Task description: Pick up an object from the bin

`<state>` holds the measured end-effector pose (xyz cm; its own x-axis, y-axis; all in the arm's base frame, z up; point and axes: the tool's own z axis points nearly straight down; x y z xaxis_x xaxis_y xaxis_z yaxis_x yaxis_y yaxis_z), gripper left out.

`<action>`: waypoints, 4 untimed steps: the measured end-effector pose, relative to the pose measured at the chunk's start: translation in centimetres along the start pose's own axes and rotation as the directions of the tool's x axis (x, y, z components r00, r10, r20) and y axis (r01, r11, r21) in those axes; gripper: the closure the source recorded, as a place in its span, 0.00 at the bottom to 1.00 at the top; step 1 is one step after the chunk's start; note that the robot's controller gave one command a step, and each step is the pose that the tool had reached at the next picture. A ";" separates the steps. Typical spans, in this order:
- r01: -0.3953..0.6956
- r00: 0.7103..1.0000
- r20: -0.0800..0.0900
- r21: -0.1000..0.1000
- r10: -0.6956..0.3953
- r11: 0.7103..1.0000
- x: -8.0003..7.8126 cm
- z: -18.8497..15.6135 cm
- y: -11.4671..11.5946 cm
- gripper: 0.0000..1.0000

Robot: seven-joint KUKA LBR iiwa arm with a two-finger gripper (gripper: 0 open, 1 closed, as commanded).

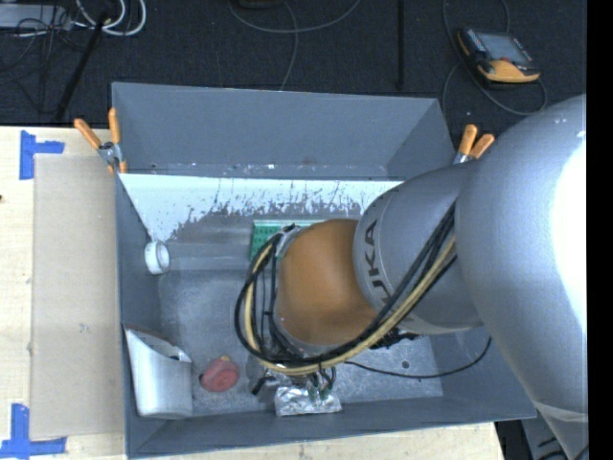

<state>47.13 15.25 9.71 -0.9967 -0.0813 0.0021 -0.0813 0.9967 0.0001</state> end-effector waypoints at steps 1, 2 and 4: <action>-0.082 0.997 0.014 -0.007 0.082 0.997 -6.7 -8.4 7.0 1.00; -0.083 0.997 0.003 0.000 0.083 0.997 -6.4 -7.9 6.6 0.00; -0.012 1.000 -0.002 0.000 0.012 1.000 -2.4 2.8 4.1 0.00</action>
Offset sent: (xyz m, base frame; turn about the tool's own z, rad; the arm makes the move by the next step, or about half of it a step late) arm 0.0584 0.0706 0.0796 0.0860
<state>49.17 19.52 6.90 -0.9976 -0.0690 0.0039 -0.0690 0.9976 0.0001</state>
